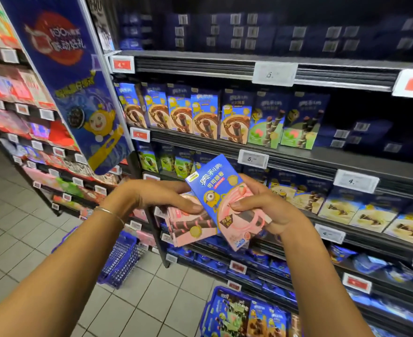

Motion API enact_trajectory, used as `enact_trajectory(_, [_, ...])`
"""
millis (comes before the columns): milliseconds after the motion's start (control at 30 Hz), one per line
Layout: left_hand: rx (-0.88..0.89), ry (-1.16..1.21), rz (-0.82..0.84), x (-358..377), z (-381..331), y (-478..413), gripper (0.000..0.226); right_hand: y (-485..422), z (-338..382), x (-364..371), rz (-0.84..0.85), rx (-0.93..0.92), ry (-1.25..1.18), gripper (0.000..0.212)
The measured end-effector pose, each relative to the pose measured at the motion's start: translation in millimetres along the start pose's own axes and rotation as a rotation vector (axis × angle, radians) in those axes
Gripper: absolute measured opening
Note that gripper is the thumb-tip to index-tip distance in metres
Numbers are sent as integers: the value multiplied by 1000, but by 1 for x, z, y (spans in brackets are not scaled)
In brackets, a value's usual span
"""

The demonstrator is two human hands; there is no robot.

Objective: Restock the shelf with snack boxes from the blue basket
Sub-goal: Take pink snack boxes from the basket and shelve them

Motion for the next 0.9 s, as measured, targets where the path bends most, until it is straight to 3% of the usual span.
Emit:
enact_trajectory(100, [56,91,-85,4,1,-11,55,-11,8,-5,-66,-54,16,68])
enact_trajectory(167, [36,251,-173,2,11,-17,66,-19,14,-7,-150,-108,18,69])
enact_trajectory(200, [28,366,-207,-1,17,-19,70,-23,17,-7,-195,-133,33,62])
enact_trajectory(333, [110,755,-266,4,29,-22,49,-40,28,0,-330,-192,215,30])
enact_trajectory(433, [309,1057,-295,10,27,-24,57,-53,35,16,-313,-288,257,13])
enact_trajectory(500, [447,1169,-367,6,21,-17,68,-59,38,31,-302,-334,220,19])
enact_trajectory(633, [533,1026,-605,-15,12,-1,35,-73,44,62,-187,-351,51,35])
enact_trajectory(767, [626,882,-715,-44,-3,8,49,-99,62,86,-135,-392,-30,37])
enact_trajectory(900, [739,909,-766,-90,-8,9,47,-135,83,105,-149,-406,30,40])
Point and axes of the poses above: each hand's wrist, its own y-axis away from the middle knuckle, its own x-axis out of the palm, z = x × y, the point moved 3 cm from there along -y, towards the middle knuckle, and after that the axes turned 8 degrees about -x, right-handed, at the moved point
